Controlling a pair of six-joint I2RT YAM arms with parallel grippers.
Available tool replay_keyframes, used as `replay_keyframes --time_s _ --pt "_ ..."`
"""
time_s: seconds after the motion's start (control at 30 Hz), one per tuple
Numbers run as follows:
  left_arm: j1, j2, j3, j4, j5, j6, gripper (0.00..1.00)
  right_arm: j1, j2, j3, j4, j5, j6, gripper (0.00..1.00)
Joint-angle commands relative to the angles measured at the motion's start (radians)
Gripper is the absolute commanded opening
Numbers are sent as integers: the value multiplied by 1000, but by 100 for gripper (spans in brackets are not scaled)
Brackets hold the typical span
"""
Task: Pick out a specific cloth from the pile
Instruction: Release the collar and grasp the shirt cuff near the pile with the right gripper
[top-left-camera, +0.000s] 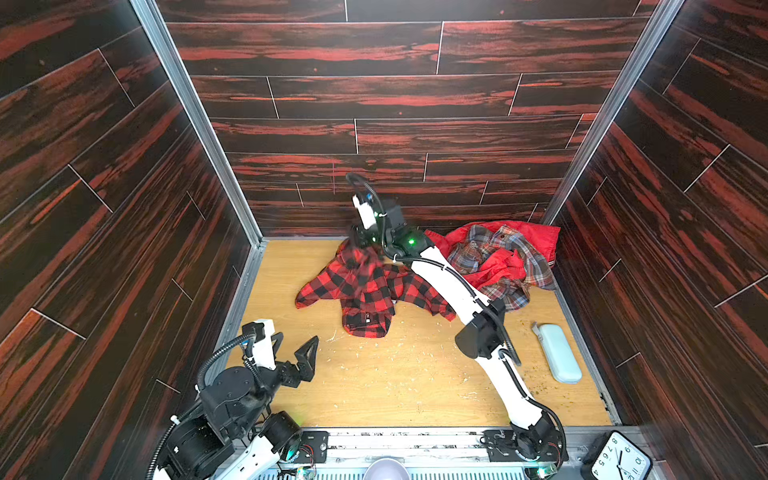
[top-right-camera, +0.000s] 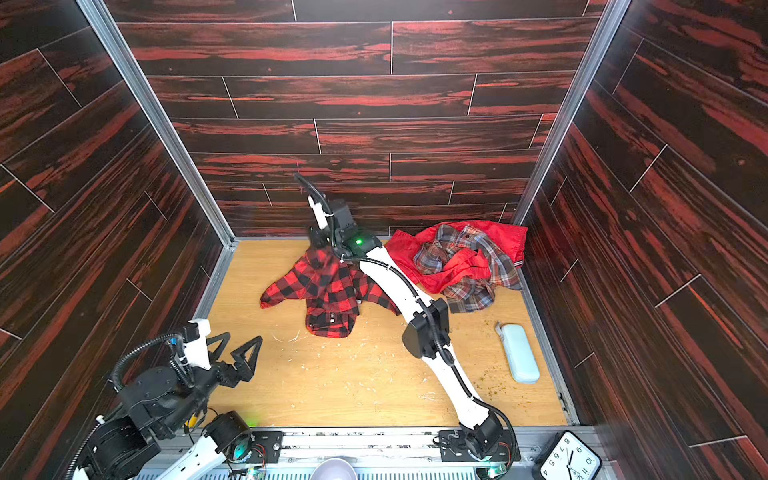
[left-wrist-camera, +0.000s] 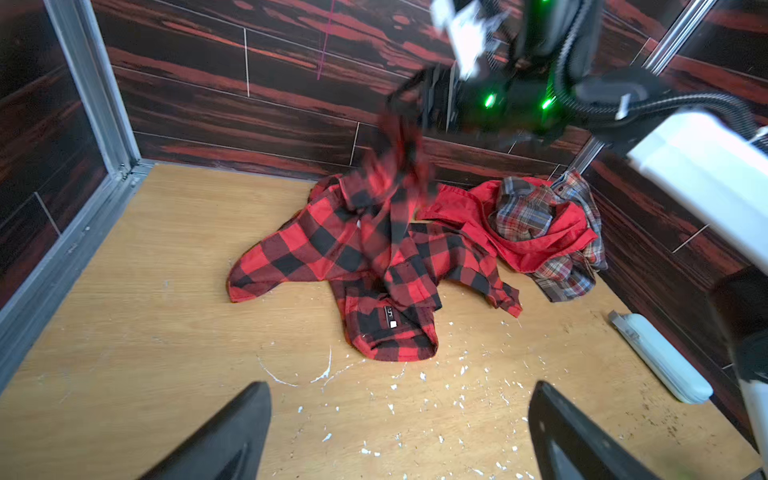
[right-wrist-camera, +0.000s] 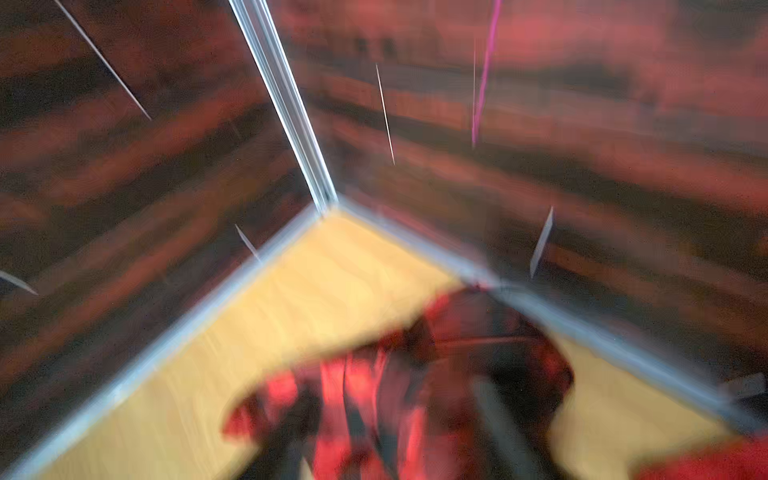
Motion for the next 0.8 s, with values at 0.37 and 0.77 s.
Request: replay_keyframes --time_s 0.37,0.77 --pt "-3 64 -53 73 44 -12 99 -36 -798 -1261 72 187 129 93" --pt "-4 167 -19 116 81 30 99 -238 -835 -1632 135 145 223 89"
